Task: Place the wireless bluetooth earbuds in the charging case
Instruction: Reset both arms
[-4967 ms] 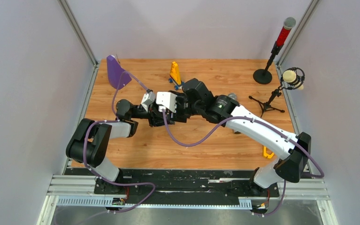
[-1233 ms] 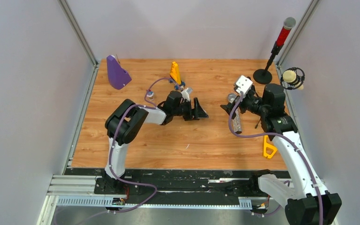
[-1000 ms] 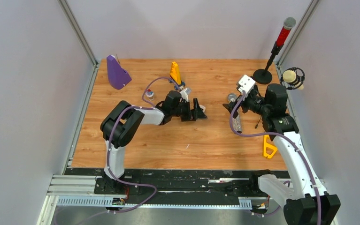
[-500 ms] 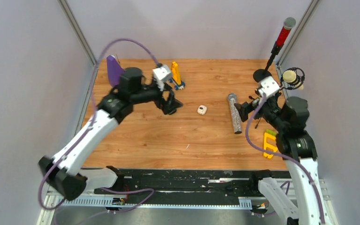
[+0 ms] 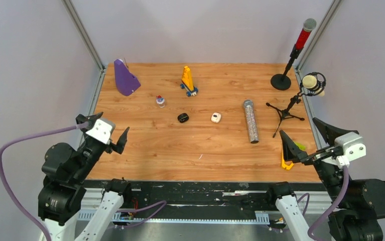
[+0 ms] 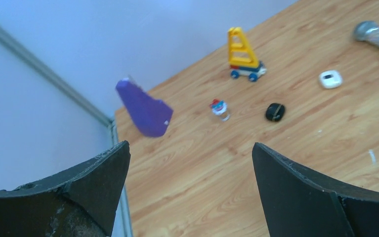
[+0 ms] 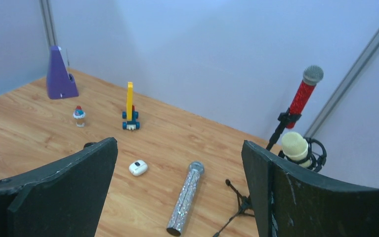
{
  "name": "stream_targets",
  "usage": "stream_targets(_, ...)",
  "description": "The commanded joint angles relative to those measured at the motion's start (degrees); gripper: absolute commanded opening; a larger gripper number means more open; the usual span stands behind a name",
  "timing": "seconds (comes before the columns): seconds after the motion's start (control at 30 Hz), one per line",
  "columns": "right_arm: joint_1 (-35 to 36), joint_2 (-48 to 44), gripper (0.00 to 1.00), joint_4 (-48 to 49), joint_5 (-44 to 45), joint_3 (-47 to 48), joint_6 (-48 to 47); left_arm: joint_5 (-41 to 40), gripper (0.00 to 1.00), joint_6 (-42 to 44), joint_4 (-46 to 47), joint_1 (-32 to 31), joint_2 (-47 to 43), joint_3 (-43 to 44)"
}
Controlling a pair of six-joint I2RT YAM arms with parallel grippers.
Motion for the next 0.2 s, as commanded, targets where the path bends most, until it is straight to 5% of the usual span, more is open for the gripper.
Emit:
stream_targets(0.0, -0.1, 0.3, 1.0, -4.6, 4.5, -1.4, 0.2, -12.5, 1.0, -3.9, 3.8, 2.3, 2.2, -2.2)
stream_targets(0.17, -0.5, 1.2, 1.0, -1.1, 7.9, -2.2, 3.1, -14.7, 1.0, -4.7, 6.7, 2.2, 2.0, -5.4)
